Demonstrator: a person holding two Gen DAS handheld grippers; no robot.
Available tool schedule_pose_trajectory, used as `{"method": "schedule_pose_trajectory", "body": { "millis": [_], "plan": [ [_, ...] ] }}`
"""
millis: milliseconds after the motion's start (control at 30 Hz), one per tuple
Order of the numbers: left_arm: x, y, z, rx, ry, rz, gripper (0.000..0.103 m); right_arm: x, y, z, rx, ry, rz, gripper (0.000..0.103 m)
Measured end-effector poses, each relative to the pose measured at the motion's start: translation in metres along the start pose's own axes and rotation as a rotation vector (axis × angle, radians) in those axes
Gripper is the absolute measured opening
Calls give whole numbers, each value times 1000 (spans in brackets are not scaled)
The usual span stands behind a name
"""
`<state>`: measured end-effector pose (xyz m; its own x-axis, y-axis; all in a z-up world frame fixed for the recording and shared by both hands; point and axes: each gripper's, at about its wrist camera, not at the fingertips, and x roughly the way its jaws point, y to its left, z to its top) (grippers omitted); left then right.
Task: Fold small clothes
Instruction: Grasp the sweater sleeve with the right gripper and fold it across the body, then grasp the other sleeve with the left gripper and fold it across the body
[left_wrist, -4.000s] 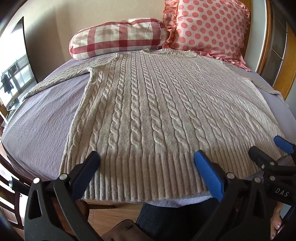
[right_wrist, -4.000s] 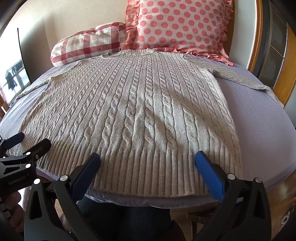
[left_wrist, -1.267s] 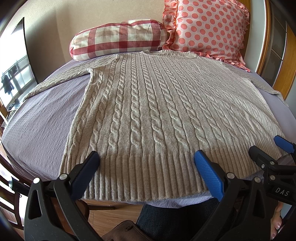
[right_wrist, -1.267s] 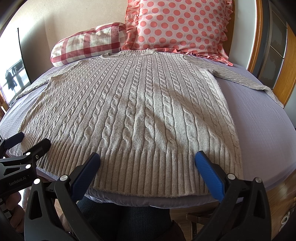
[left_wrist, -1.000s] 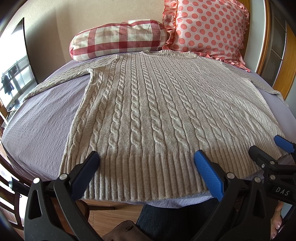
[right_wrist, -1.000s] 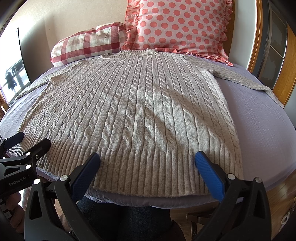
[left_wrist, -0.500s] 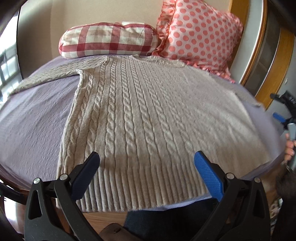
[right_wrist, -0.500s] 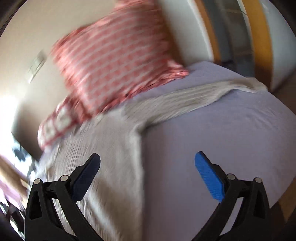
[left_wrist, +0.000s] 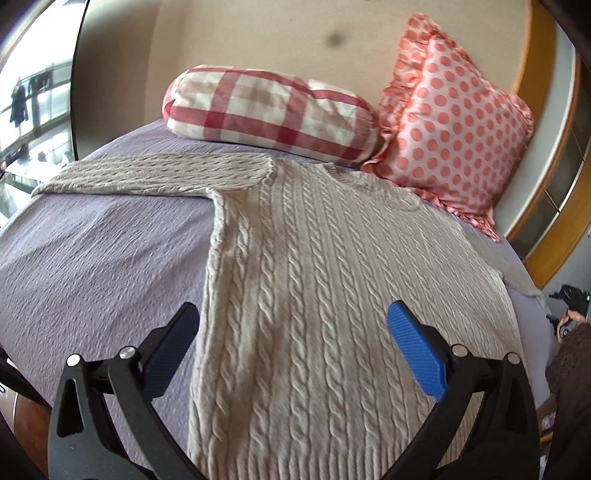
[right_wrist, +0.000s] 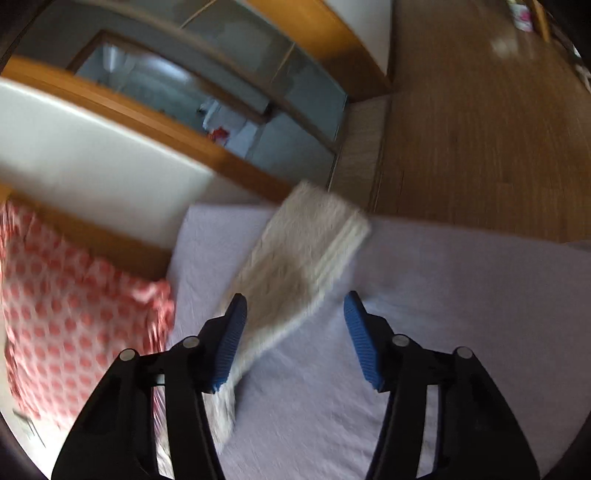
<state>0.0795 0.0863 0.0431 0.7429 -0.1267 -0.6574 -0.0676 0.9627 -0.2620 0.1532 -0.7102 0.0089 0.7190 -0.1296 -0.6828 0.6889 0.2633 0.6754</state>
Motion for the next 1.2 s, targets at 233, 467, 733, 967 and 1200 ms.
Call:
{"method": "schedule_pose_trajectory", "body": {
  "millis": [233,467,733,967,1200],
  "plan": [
    [10,16,7,-49,-3,21,101,15,8,4,-56,-76,-26,9],
    [13,39,11,-80,-12,45,101,-48,141,-67,-507,-210,167,8],
    [5,69,24,-124,-42,124,101,-37,296,-304,-914,189,479,8],
    [3,129,66,-161,-58,125,101,8,300,-476,-1099,504,423,8],
    [28,194,101,-350,-23,60,101,6,306,-527,-1130,538,442,8]
  ]
}}
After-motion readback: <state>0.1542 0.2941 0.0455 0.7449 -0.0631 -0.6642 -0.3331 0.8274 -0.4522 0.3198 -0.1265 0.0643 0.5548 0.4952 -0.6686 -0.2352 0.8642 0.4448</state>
